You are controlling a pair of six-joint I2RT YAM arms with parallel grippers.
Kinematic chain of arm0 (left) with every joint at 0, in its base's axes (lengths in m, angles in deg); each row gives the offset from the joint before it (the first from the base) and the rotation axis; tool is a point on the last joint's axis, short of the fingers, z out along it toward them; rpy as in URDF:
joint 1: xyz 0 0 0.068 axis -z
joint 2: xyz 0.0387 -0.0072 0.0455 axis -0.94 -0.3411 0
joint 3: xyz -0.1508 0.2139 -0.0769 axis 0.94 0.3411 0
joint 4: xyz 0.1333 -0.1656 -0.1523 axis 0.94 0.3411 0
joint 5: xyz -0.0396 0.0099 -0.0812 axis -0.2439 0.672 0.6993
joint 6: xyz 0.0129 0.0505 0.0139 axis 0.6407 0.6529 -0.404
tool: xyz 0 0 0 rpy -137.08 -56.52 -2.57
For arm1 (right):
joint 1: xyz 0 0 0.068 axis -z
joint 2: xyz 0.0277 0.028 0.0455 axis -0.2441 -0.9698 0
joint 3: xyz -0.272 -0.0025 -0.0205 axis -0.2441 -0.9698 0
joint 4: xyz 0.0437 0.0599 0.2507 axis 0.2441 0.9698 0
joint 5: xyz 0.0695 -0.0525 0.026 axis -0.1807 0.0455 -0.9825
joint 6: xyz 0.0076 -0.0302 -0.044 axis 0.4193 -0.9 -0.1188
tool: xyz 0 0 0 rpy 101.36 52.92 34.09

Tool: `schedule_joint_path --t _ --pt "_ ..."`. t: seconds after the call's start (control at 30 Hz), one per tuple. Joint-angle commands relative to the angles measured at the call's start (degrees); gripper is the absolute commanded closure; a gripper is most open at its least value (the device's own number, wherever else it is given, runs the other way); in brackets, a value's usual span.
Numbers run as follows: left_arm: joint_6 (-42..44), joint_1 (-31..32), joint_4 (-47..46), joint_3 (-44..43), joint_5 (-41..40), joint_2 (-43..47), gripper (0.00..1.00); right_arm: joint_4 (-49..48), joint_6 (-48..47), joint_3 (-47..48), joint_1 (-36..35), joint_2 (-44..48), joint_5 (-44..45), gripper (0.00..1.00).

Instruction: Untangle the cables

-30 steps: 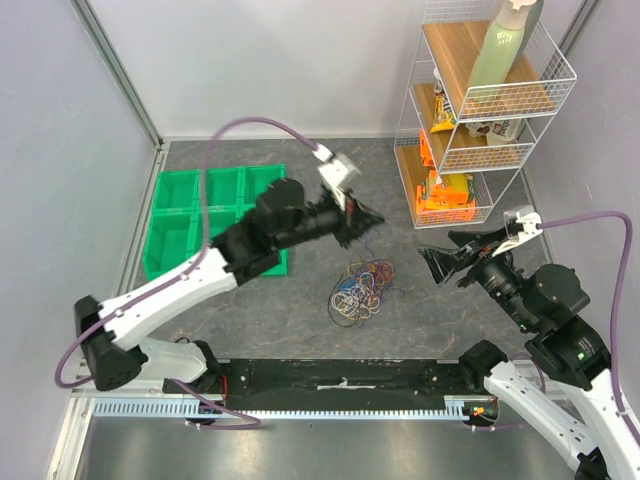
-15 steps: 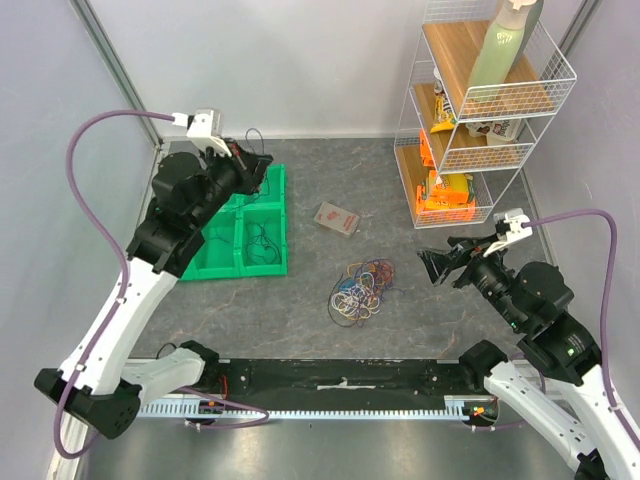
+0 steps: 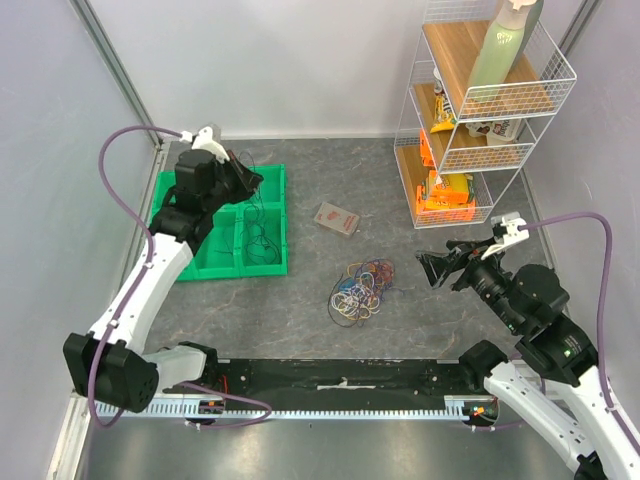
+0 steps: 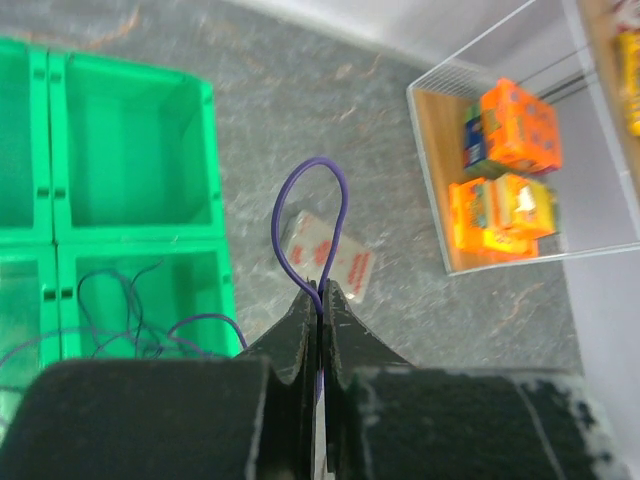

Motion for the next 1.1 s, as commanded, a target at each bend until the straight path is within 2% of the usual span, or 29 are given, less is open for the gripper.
schedule_joint_path --t 0.0,0.27,0.5,0.83,1.07 --pt "0.28 0.04 -2.67 -8.48 1.81 3.45 0.98 -1.61 0.5 -0.82 -0.12 -0.99 -0.25 0.13" --pt "-0.42 0.13 -3.46 -16.32 9.19 2.74 0.98 -2.4 0.59 -1.61 -0.12 -1.34 -0.6 0.13" --pt "-1.21 -0.04 -4.43 -16.32 9.99 1.95 0.98 -2.32 0.77 -1.79 -0.12 -1.08 -0.6 0.13" --pt "-4.81 0.04 -7.68 -2.18 7.54 1.78 0.98 -2.23 0.94 -2.22 -0.12 -0.38 -0.69 0.13" --pt "-7.26 0.05 -4.6 5.11 -3.62 4.67 0.98 -1.96 0.77 -2.4 -0.03 -0.2 -0.52 0.13"
